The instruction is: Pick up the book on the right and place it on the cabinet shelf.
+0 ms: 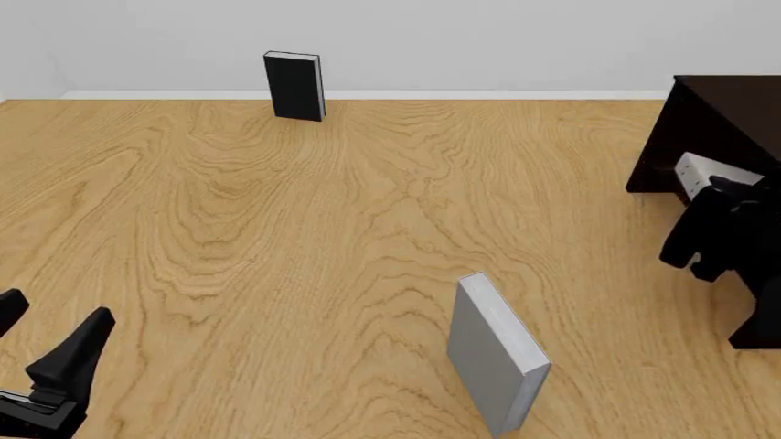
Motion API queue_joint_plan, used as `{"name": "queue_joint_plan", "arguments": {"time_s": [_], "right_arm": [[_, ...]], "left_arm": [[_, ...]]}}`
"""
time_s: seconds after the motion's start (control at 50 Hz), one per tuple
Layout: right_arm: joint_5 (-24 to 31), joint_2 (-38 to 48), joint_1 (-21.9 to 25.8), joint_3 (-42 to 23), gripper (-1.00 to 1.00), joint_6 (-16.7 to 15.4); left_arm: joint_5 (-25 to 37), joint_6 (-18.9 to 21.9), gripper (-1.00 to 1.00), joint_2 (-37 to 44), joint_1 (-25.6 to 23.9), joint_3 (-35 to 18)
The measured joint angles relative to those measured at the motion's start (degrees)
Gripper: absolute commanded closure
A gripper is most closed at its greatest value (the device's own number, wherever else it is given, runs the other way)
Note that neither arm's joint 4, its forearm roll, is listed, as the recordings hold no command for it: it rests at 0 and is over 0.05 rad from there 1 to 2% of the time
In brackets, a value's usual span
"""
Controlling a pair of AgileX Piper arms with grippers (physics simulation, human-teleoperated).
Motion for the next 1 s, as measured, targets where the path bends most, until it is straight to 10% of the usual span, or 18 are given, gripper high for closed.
{"name": "queue_joint_plan", "arguments": {"time_s": [1.0], "right_arm": [[2.7, 3.2, -3.0, -4.5, 1.0, 2.5]], "left_arm": [[0.2, 0.3, -1.0, 0.0, 0.1, 0.0]]}}
